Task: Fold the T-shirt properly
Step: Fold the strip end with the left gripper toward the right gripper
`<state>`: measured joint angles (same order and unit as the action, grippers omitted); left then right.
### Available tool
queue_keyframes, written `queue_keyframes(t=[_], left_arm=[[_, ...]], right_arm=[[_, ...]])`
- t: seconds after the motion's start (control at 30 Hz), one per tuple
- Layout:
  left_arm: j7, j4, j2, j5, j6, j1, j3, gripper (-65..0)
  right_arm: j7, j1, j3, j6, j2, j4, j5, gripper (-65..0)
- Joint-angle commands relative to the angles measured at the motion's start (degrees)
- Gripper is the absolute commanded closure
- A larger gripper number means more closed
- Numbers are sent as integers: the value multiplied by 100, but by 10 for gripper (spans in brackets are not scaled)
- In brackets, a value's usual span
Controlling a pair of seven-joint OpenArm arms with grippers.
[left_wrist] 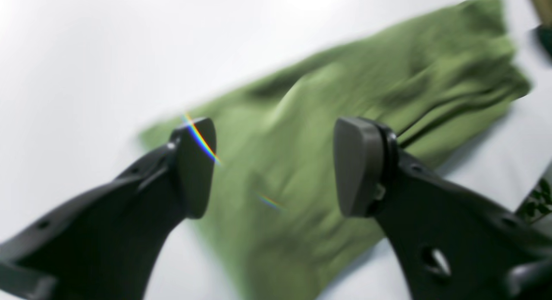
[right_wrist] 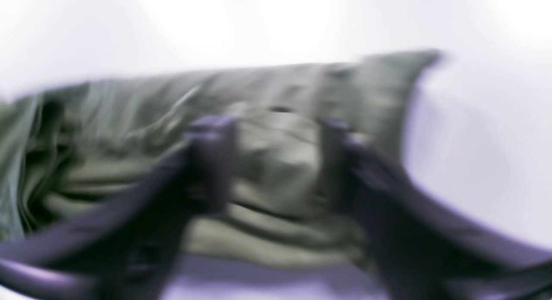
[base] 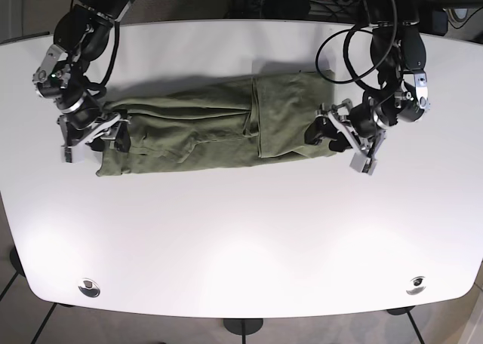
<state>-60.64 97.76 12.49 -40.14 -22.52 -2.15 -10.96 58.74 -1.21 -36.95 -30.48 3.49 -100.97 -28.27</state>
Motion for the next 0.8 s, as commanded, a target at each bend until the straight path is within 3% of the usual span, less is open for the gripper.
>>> queue_keyframes(t=[0.03, 0.1, 0.13, 0.23, 0.33, 0.43, 0.53, 0.6, 0.67, 0.7, 0.77, 0.8], left_arm=[[91, 110, 92, -113, -38, -106, -192, -206], [91, 110, 118, -105, -38, -299, -297, -107], [91, 110, 179, -122, -47, -387, -324, -85], [231, -30, 206, -96, -407, -528, -412, -76], [548, -285, 206, -96, -495, -633, -385, -76], [688, -567, 206, -96, -495, -624, -368, -78], [697, -795, 197, -96, -486, -589, -368, -79], [697, -813, 188, -96, -477, -501, -368, -81], [697, -813, 188, -96, -477, -484, -368, -81], [697, -813, 188, -96, -477, -475, -368, -81], [697, -813, 188, -96, -477, -466, -368, -81], [706, -822, 179, -96, -469, -457, -359, -81]], right_arm=[[73, 249, -415, -51, 95, 237, -324, -544], [196, 433, -679, -60, 315, 712, -474, -626], [223, 460, -688, -60, 412, 1029, -553, -634], [223, 548, -688, -69, 781, 2128, -1177, -634], [214, 556, -652, -69, 887, 2796, -1626, -634], [214, 618, -485, -69, 825, 2910, -1626, -634], [196, 644, 165, -16, 816, 2936, -1608, -617], [91, 644, 183, -7, 728, 2936, -1608, -520], [-6, 644, 192, 2, 711, 2936, -1608, -365], [-50, 644, 192, 2, 711, 2936, -1608, -224], [-41, 644, 200, 2, 711, 2866, -1608, -13], [-32, 627, 200, 2, 728, 2743, -1608, -22]])
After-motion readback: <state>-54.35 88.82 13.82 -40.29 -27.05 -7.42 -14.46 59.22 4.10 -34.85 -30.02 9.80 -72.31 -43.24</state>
